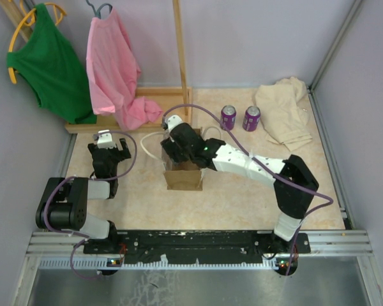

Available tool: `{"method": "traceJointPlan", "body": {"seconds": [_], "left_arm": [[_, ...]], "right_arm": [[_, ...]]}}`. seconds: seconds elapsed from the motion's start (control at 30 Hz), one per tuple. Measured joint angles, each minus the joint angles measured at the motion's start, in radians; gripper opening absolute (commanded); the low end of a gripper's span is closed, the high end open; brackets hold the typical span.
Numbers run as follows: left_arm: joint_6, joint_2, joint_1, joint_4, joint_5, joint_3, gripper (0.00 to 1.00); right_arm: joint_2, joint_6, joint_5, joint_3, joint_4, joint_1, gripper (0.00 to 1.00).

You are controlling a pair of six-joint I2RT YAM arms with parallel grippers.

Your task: Take the beverage out of the canvas bag

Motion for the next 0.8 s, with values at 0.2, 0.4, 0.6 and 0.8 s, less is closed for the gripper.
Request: {"method": "traceJointPlan", "body": {"seconds": [0.2, 0.4, 0.6, 0.8], "left_arm": [[0.0, 0.0, 0.0, 0.0, 0.0, 0.0, 1.0], [0.0, 0.0, 0.0, 0.0, 0.0, 0.0, 1.0], [0.0, 0.0, 0.0, 0.0, 0.0, 0.0, 1.0], [0.0, 0.0, 0.0, 0.0, 0.0, 0.0, 1.0]], "right_arm": [[-0.106, -0.05, 0.046, 0.023, 0.011, 0.0, 0.0], [-0.24, -0.137, 0.178, 0.029, 0.043, 0.0, 0.0], [-0.369, -0.246, 0.403, 0.02, 0.124, -0.016, 0.0], [-0.472, -0.217, 0.488, -0.057, 0.142, -0.204, 0.0]]}}
